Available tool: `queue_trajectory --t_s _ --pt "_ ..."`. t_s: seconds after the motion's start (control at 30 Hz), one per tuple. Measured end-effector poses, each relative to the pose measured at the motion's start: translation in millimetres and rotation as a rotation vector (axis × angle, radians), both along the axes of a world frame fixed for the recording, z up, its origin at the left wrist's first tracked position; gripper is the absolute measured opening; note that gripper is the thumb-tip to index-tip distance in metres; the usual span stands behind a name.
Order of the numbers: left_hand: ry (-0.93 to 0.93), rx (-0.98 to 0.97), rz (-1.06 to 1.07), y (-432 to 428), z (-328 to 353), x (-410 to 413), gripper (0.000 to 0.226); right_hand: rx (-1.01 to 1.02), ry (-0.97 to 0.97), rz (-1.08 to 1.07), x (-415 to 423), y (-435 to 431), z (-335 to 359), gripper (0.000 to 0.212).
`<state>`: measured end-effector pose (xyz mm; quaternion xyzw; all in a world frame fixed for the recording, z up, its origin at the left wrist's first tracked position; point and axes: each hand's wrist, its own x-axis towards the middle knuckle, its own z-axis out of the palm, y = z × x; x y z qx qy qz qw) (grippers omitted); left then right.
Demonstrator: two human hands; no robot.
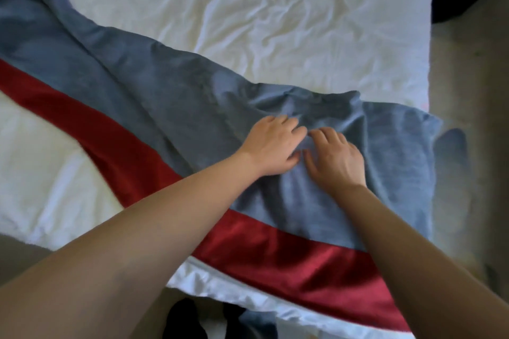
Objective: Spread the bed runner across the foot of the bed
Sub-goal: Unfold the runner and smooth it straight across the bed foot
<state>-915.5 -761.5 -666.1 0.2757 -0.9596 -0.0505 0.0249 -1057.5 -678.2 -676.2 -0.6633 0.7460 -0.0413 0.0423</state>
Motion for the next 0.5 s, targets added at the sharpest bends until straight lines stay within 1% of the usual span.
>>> queue_trajectory --t_s 0.1,0.2,0.23,0.37,0.43,0.5 --pt "-0.010 0.000 0.002 -12.8 -10.4 -48.7 0.035 -0.019 -0.010 -0.019 -50.6 -9.2 -9.8 0.029" --pt "-0.033 -0.010 0.027 -25.1 -24.0 -100.6 0.031 -0.010 0.010 -0.089 -110.2 -14.9 -20.3 0.022" --pt "-0.044 -0.009 0.034 -29.1 -27.4 -116.2 0.029 0.011 0.019 -0.118 -129.8 -16.3 -23.8 0.023" --pt "-0.058 -0.005 0.072 -45.8 -40.7 -166.6 0.023 0.119 -0.003 -0.217 -196.8 -26.1 -40.1 0.042" --pt "-0.061 0.007 0.118 -52.0 -47.3 -182.8 0.024 0.172 -0.031 -0.220 -221.1 -32.0 -49.7 0.047" --pt "-0.102 0.021 0.161 -55.8 -52.9 -192.5 0.029 0.165 -0.047 -0.205 -235.7 -37.7 -58.2 0.049"
